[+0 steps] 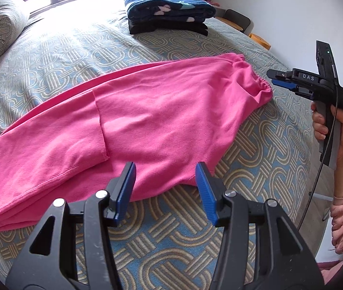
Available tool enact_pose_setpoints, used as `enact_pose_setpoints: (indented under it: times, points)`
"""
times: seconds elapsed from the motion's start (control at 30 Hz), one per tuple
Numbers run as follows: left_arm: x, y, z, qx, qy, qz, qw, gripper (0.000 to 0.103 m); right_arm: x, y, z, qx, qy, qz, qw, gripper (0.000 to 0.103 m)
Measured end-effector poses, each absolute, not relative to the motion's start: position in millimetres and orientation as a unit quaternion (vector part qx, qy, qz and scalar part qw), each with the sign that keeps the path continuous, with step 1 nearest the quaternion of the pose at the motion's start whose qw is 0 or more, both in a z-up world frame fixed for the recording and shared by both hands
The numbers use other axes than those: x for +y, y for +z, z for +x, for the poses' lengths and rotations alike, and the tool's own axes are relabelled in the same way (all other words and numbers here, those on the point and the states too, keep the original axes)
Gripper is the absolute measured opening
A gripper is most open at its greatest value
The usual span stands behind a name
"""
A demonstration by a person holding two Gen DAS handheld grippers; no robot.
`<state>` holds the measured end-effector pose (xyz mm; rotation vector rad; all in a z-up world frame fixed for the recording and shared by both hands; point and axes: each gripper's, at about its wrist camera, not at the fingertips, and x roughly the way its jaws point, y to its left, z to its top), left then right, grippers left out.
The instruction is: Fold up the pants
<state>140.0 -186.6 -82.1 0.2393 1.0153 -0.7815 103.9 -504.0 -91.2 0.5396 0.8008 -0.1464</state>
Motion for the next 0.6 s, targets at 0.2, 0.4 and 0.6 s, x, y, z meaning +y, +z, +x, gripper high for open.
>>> enact_pose_setpoints:
  times: [0.2, 0.4, 0.6]
  points:
    - [-175.8, -84.4, 147.1, 0.474, -0.34, 0.12, 0.804, 0.053, -508.7, -128.5, 116.4, 0.435, -0.146, 0.237, 0.856, 0.04]
    - [-166.0, -77.8, 162.8, 0.47, -0.328, 0.092, 0.815, 0.053, -515.1, -105.3, 82.9, 0.396, -0.161, 0.296, 0.854, 0.043]
    - [-165.2, -73.8, 179.3, 0.464, -0.317, 0.081, 0.823, 0.054, -517.0, -111.5, 72.8, 0.398, -0.099, 0.383, 0.828, 0.049]
